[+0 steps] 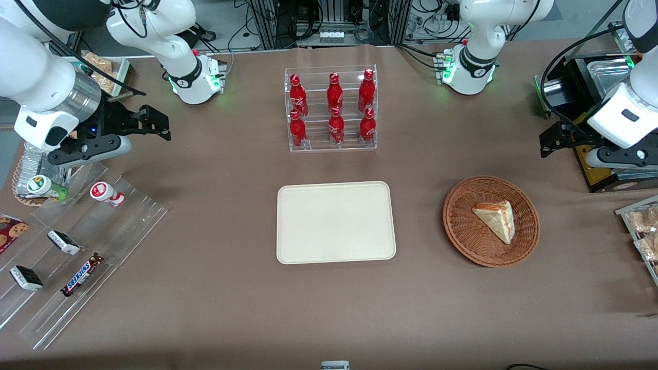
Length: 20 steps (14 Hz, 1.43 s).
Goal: Place sandwich from basket to tray
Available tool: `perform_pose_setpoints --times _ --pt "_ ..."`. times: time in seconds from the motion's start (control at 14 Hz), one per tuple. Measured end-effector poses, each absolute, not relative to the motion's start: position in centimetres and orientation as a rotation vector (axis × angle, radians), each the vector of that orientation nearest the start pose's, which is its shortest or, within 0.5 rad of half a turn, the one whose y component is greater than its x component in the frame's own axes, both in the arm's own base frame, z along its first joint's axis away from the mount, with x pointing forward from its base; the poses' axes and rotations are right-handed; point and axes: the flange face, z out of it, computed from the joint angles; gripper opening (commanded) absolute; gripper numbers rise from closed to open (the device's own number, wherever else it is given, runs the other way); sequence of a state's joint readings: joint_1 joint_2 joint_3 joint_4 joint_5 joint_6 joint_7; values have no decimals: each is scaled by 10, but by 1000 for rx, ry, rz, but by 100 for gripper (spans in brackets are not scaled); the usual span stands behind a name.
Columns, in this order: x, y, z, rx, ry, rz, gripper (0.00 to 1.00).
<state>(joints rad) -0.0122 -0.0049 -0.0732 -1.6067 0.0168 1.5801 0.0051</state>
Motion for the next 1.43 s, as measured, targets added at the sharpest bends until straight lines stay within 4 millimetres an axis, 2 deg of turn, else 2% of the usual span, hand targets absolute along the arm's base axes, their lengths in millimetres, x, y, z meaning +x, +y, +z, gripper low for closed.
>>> perform_pose_setpoints --times 0.79,1.0,1.07,1.21,1.43 --pt "551 -46 610 -3124 142 49 100" --pt "549 -45 603 -3122 141 105 100" --pt "550 -45 596 -3121 140 132 100" --pt "557 -44 568 -3116 139 210 100" --pt "572 -45 499 -3114 141 264 100"
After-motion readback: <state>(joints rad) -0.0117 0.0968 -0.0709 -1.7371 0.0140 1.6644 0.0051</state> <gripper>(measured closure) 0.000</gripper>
